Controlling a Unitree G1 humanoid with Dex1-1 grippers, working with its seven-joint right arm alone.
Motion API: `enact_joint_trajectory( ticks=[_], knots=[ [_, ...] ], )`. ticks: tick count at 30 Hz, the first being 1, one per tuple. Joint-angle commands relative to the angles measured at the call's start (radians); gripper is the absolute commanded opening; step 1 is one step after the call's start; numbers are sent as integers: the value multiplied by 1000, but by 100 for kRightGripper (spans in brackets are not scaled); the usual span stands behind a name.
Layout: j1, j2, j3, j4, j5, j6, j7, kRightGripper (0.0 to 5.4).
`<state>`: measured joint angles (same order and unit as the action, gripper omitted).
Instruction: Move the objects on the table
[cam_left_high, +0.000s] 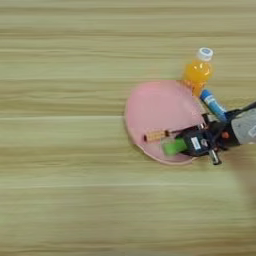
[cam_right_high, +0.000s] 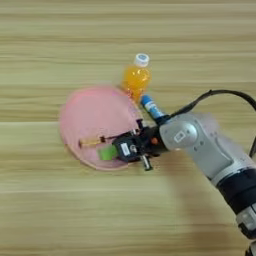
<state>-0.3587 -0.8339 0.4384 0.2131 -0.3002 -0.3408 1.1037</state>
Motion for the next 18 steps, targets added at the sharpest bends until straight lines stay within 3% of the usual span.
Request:
enact_joint_trajectory(
  ticks=[1, 5, 10, 18],
  knots=[
    [75, -40, 68, 84, -72, 44, 65, 221],
    [72, -38, 71, 90, -71, 43, 65, 250],
    [72, -34, 72, 100, -69, 35, 62, 162],
    [54, -20, 40, 79, -23, 44, 61, 152]
  ],
)
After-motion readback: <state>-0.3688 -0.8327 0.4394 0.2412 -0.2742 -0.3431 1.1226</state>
